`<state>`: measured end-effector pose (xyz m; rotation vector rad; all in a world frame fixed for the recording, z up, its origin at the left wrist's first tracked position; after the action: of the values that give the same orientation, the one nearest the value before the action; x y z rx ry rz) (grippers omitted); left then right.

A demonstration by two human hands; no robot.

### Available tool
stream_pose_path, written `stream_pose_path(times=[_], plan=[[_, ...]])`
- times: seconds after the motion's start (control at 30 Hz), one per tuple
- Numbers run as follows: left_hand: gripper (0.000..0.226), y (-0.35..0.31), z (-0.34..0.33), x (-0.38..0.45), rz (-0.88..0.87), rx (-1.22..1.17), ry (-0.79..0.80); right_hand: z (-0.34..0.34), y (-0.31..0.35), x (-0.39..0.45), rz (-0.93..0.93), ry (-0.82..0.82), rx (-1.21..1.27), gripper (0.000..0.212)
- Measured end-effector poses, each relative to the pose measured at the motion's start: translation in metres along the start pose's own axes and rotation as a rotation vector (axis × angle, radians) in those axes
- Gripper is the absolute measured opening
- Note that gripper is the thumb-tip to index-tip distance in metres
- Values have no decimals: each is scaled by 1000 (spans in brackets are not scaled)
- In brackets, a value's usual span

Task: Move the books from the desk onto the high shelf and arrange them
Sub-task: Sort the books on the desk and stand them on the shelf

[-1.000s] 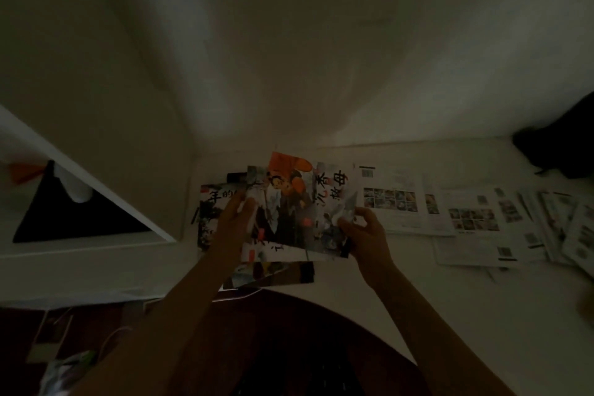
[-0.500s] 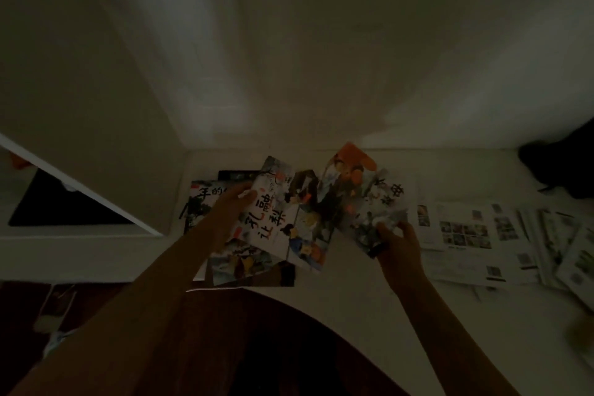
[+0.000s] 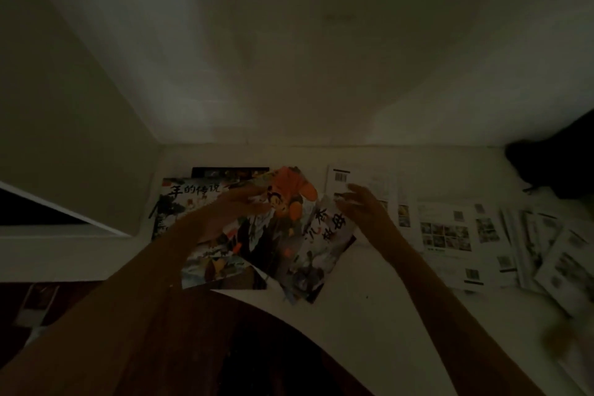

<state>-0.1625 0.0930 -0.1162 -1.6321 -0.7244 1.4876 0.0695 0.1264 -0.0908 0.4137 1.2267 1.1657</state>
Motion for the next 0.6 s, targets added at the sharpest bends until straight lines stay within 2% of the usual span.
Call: stream_pose_path(times=[0.07, 0.1, 0.17, 0.2, 0.3, 0.33, 0.37, 0.43, 0.5, 0.6], plan=[[52, -3, -3, 2, 9, -8, 2, -16, 16, -2, 5, 200, -89, 37], [47, -2, -2, 5, 2, -9, -25, -20, 17, -1, 2, 214, -85, 31], [36, -3, 7, 4, -64, 9, -142, -17, 6, 8, -38, 123, 14, 24], [32, -1, 20, 2, -99, 21, -275, -14, -3, 14, -57, 51, 57, 20], [16, 37, 74, -28, -32, -28, -710, -7, -21, 27, -91, -120, 103, 9], [18, 53, 93, -41, 2, 29, -836, -11, -22, 31, -81, -140, 87, 10], [35, 78, 112, -48, 59, 142, -904, -17, -21, 35, -59, -141, 62, 13], [75, 118, 137, -53, 205, 397, -930, -35, -18, 40, -27, -144, -14, 18], [78, 135, 144, -56, 261, 491, -919, -49, -19, 48, -34, -198, -148, 23], [69, 127, 134, -59, 212, 421, -903, -64, -20, 53, -55, -289, -429, 34]])
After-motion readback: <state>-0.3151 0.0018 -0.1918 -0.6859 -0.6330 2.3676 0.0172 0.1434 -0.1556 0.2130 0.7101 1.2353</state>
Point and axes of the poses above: each hand's wrist, its own x-axis towards the middle knuckle, its own z-axis out of the back of the hand, y = z × x, the point moved 9 cm from there along x, towards the middle knuckle, and after that the axes turned 6 degrees about -z, right-handed, at the moved point
